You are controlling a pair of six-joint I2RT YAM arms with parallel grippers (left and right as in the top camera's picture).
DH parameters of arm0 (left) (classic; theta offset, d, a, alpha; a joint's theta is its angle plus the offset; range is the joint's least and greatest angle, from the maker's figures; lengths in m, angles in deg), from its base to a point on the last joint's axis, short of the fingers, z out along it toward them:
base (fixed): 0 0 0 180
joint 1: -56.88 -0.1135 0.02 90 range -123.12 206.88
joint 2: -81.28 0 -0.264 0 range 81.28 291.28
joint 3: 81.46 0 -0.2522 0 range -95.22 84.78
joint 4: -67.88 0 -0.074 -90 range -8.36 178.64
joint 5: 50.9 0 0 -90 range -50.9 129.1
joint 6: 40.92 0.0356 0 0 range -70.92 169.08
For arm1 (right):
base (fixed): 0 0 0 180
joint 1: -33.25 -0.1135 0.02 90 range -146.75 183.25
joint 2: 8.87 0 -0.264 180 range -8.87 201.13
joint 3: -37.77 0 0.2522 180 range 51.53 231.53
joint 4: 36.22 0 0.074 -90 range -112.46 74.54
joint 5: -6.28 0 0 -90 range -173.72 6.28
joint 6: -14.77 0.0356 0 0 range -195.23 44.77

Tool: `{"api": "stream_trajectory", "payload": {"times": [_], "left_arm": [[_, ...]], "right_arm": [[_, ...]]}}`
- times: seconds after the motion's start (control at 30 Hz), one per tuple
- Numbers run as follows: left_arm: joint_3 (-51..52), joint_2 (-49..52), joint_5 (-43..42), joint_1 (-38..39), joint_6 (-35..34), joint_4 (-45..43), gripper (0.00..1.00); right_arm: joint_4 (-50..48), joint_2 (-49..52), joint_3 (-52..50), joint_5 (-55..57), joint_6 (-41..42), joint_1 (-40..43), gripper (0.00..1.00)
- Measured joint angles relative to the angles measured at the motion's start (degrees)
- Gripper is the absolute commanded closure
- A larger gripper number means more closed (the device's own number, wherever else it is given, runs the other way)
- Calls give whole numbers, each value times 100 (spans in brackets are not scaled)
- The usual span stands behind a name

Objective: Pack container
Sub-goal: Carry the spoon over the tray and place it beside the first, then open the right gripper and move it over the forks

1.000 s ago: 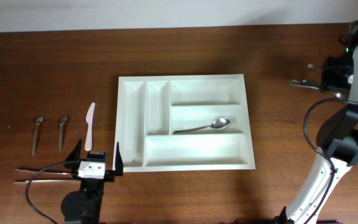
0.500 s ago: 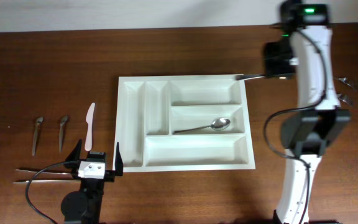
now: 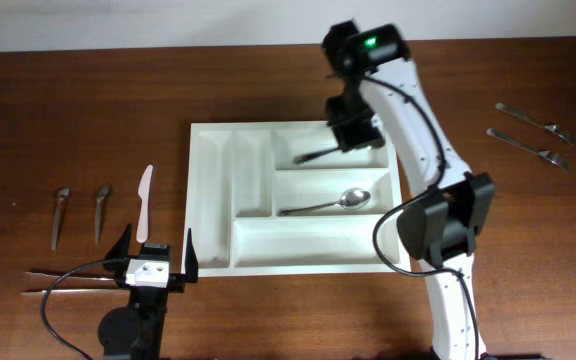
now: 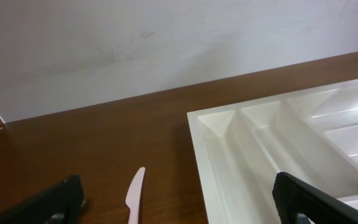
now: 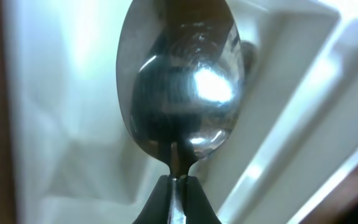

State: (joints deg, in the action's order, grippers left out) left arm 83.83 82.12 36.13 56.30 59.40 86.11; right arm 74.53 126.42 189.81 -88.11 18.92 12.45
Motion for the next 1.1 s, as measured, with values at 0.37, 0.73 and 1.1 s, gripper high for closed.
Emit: {"api": "stream_trajectory", "payload": {"times": [0.37,0.73,1.1], "left_arm": [[0,0,0,0,0,0,1],[0,0,0,0,0,0,1],[0,0,0,0,0,0,1]], "right_arm": [[11,0,-1499,-214,846,-138,90],[-70,0,-1515,-66,949,-138,59],[-334,0,-1034,181,-365,778,25]]}}
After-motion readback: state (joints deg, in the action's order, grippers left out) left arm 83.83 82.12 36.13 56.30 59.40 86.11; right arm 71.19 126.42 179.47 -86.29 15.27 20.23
